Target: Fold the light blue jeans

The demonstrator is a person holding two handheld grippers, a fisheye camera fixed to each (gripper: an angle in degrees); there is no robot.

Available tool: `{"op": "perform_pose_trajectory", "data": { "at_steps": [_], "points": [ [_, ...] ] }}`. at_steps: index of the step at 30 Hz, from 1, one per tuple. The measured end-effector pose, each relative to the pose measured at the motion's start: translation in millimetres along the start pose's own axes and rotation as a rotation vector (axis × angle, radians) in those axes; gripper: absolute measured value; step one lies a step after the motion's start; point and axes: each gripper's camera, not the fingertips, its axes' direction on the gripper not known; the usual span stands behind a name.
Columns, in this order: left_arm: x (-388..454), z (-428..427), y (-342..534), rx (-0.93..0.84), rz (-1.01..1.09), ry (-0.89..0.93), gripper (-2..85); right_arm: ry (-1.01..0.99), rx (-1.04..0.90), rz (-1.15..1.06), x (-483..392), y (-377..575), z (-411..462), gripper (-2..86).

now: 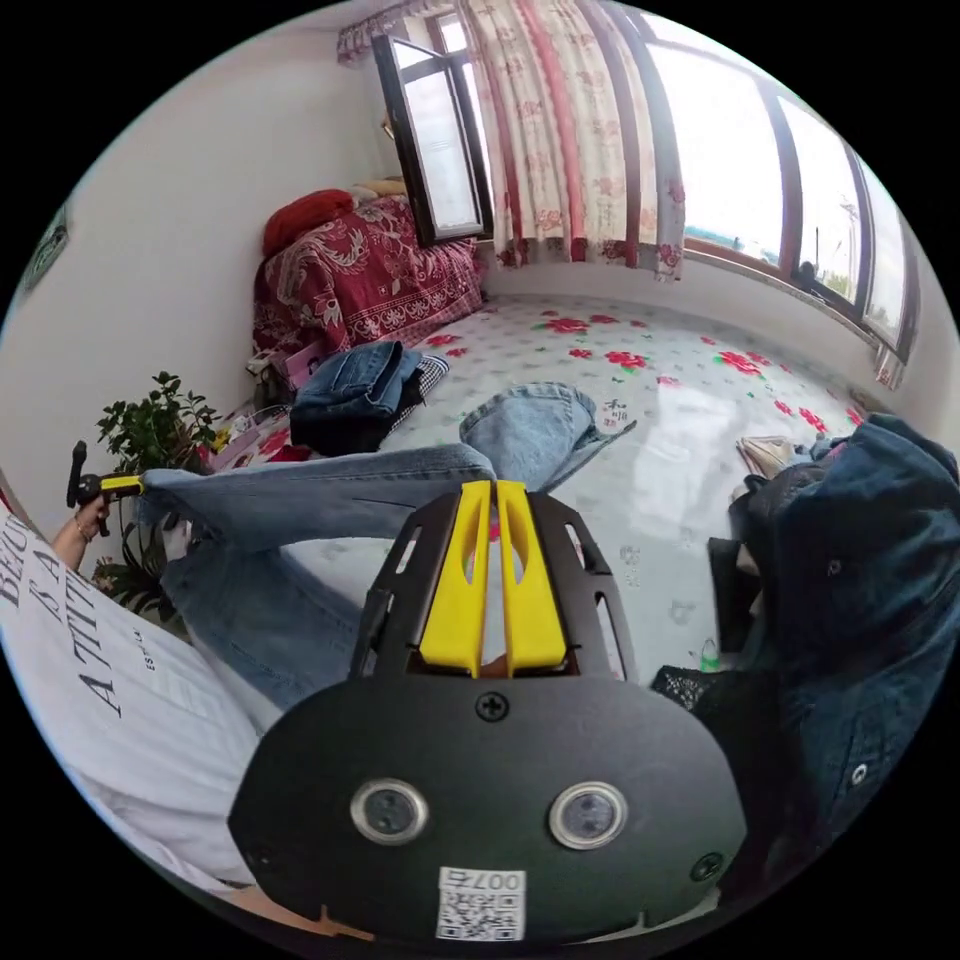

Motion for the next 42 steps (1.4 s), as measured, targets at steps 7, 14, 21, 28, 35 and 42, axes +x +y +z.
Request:
{"op": "perform_pose_trajectory", "data": {
  "at_steps": [7,14,21,28,35,42],
  "points": [
    [87,57,73,-0.345,0.189,0.048,-0.1,-0.088,-0.34,0.435,34,201,-22,2.3],
    [109,92,109,-0.412,0.041,0.017,0.4,-0.075,-0.191,0.658,52,266,-72,7.8],
    [97,109,98,-0.457,0.007,0.012,-0.6,-0.099,-0.187,0.697,83,239,-49,10.6],
    [76,87,109,-0.403,-0.085,0.015,0.2,0.188,-0.431,0.648,99,206,-2,4.9],
    [5,15,175,-0.141,-0.465,0.053,-0.4,-0.03,-0.134,0.701,138,230,-99,0.6],
    [-66,53,262,-0.053,-0.997,0.385,6.0,-0.113,-0.072,1.054,169,330,-126,4.3]
  ]
}}
